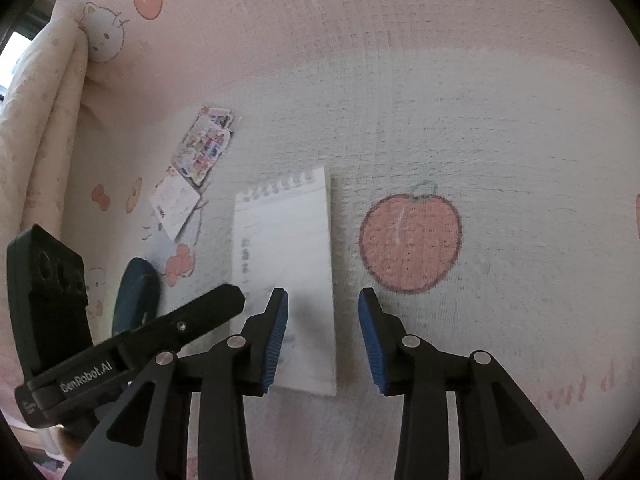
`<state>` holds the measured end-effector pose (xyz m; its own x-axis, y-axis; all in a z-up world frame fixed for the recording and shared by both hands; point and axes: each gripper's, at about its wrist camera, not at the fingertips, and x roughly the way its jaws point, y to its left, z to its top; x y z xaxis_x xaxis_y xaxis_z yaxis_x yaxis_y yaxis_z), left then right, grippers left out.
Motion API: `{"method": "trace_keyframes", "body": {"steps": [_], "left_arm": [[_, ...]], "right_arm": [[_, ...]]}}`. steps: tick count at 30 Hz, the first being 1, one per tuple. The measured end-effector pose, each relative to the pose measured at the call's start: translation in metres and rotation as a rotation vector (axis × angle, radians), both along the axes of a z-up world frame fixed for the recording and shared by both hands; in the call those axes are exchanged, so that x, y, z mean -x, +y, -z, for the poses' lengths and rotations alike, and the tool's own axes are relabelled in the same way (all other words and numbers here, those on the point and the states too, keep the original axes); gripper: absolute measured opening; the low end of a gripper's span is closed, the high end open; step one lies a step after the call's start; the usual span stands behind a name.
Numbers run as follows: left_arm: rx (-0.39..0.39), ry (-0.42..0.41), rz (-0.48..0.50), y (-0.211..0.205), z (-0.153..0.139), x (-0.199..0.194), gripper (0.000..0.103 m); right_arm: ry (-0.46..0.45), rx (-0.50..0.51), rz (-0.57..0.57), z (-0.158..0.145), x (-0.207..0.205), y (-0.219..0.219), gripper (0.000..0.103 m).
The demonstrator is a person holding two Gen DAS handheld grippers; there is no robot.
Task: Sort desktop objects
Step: 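Lower the left gripper onto the spiral notepad and close on it, then lift the spiral notepad upright with the left gripper toward the box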
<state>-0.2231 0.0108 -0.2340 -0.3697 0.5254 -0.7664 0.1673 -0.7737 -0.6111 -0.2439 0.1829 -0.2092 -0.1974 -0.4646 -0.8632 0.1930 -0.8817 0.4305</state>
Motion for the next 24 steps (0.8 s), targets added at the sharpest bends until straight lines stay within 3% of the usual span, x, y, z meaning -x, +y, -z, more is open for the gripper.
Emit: {"method": "trace_keyframes", "body": {"steps": [4,10,12,15,24], "left_arm": [[0.022,0.005,0.045,0.004,-0.001,0.008,0.045],[-0.019,-0.016,0.042,-0.005,0.002,0.009,0.041],[-0.026,-0.031,0.044,-0.006,0.003,0.008,0.029],[0.0,-0.039,0.05,0.0,0.002,0.006,0.025],[0.026,-0.043,0.04,-0.003,-0.004,-0.01,0.024]], "right_arm": [[0.059,-0.01,-0.039,-0.001,0.003,-0.006,0.033],[0.093,-0.017,-0.074,0.0,0.012,-0.014,0.033],[0.096,-0.024,-0.078,0.0,0.011,-0.015,0.033],[0.095,-0.029,-0.087,0.0,0.009,-0.018,0.033],[0.093,-0.059,-0.091,-0.004,-0.002,-0.019,0.027]]}}
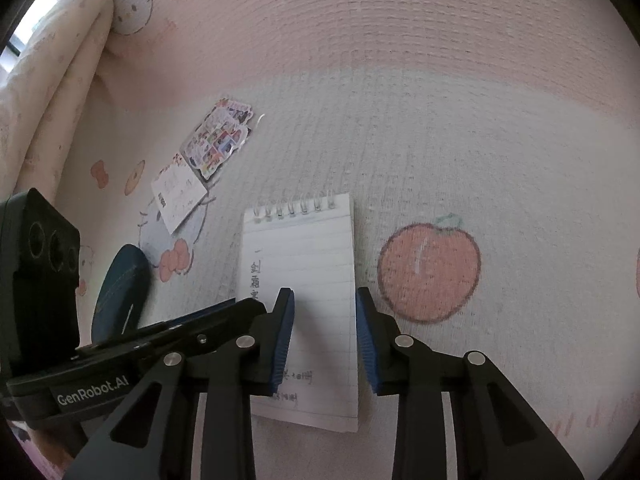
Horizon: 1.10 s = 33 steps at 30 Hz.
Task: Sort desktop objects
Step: 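Lift the spiral notepad upright with the left gripper toward the box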
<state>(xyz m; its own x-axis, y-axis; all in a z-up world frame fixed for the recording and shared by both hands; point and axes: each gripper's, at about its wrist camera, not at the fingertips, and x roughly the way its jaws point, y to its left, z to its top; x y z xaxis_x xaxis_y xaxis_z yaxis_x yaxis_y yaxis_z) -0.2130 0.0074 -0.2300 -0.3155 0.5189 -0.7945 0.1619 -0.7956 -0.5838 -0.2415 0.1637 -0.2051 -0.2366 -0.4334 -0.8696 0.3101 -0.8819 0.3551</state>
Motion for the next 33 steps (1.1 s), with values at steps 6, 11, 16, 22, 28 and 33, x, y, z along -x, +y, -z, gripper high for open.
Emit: {"method": "trace_keyframes", "body": {"steps": [6,11,16,22,28,33], "left_arm": [[0.025,0.04,0.007,-0.004,-0.016,-0.009,0.024],[0.022,0.102,0.003,-0.004,-0.043,-0.021,0.024],[0.004,0.165,-0.01,-0.005,-0.073,-0.036,0.024],[-0.016,0.24,-0.009,0.002,-0.109,-0.048,0.024],[-0.078,0.293,-0.025,0.008,-0.137,-0.056,0.024],[-0.094,0.334,-0.013,0.014,-0.159,-0.062,0.024]], "right_arm": [[0.01,0.035,-0.007,-0.014,-0.008,0.002,0.024],[0.054,0.051,-0.008,-0.038,-0.018,0.004,0.024],[0.093,0.081,0.008,-0.07,-0.027,0.012,0.024],[0.163,0.076,0.013,-0.111,-0.041,0.016,0.024],[0.211,0.087,0.009,-0.143,-0.053,0.023,0.024],[0.192,0.159,0.042,-0.158,-0.057,0.038,0.024]]}}
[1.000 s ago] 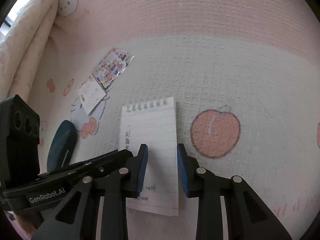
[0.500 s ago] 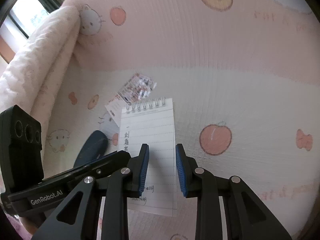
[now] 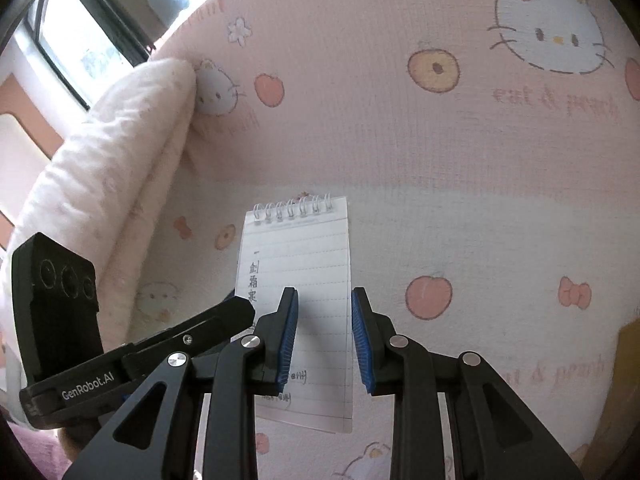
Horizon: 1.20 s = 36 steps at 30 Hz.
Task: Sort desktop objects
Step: 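Lift the spiral notepad upright with the left gripper toward the box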
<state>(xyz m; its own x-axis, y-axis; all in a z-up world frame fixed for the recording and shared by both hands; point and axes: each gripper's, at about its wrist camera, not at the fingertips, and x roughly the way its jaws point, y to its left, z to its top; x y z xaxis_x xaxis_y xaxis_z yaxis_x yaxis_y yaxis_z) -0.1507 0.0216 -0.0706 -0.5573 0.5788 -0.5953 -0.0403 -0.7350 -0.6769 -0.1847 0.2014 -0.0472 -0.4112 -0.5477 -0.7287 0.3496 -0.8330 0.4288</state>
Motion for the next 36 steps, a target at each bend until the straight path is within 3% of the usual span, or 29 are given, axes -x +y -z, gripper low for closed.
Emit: {"method": "trace_keyframes", "body": {"steps": [9,19,28,36], "left_arm": [[0.003,0.066,0.051,0.025,-0.027,-0.011,0.024],[0.039,0.109,0.123,0.089,-0.049,-0.031,0.024],[0.063,0.189,0.264,0.18,-0.079,-0.04,0.025],[0.069,0.203,0.427,0.283,-0.087,-0.045,0.025]], "right_arm": [[0.079,-0.049,0.03,-0.037,-0.024,0.017,0.024],[0.129,-0.053,0.097,-0.056,-0.055,0.081,0.024],[0.193,-0.028,0.221,-0.081,-0.079,0.168,0.024],[0.182,-0.002,0.378,-0.085,-0.099,0.264,0.024]]}}
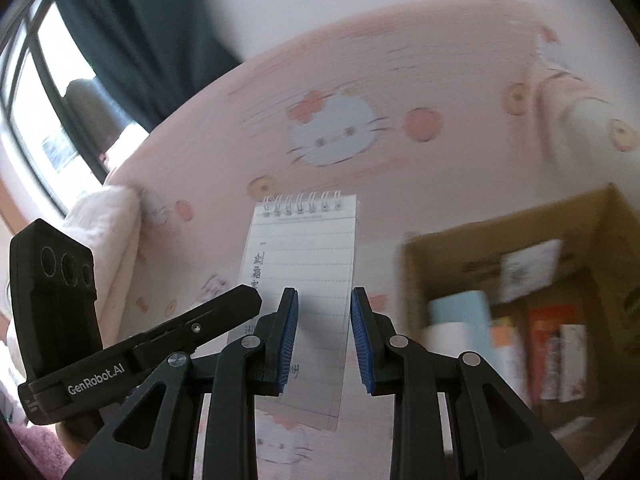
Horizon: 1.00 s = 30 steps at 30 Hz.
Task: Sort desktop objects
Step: 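Lift the spiral notepad upright with the left gripper toward the box, then lower the notepad into the cardboard box and open the left gripper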
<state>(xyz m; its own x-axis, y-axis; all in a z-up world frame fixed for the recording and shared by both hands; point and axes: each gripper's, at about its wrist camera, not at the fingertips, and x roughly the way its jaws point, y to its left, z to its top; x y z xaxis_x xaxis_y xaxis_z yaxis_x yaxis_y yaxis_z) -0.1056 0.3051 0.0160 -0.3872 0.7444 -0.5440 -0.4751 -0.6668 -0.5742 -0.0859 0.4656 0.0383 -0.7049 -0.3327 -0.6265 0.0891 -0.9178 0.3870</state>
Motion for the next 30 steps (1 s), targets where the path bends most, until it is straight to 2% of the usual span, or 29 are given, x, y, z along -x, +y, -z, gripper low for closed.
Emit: {"method": "trace_keyframes", "body": {"steps": [3,7,11,14,17,23,30], "left_arm": [[0.006,-0.021,0.064,0.04,0.002,0.0,0.025],[0.002,-0.09,0.139,0.094,0.014,0.002,0.025],[0.058,-0.074,0.196,0.14,0.025,-0.009,0.024],[0.064,-0.138,0.232,0.168,0.04,-0.006,0.025],[0.057,-0.209,0.254,0.186,0.054,-0.005,0.025],[0.12,-0.212,0.281,0.208,0.065,-0.011,0.025],[0.158,-0.287,0.298,0.219,0.085,-0.006,0.025]], "right_arm": [[-0.006,-0.028,0.057,-0.005,-0.008,0.038,0.024],[-0.042,-0.081,0.143,-0.005,-0.019,0.084,0.024],[-0.079,-0.136,0.215,0.0,-0.029,0.121,0.024],[-0.107,-0.142,0.254,0.009,-0.032,0.145,0.024],[-0.14,-0.118,0.292,0.021,-0.035,0.17,0.024],[-0.175,-0.106,0.301,0.034,-0.036,0.191,0.024],[-0.248,-0.127,0.289,0.05,-0.027,0.203,0.024]]}}
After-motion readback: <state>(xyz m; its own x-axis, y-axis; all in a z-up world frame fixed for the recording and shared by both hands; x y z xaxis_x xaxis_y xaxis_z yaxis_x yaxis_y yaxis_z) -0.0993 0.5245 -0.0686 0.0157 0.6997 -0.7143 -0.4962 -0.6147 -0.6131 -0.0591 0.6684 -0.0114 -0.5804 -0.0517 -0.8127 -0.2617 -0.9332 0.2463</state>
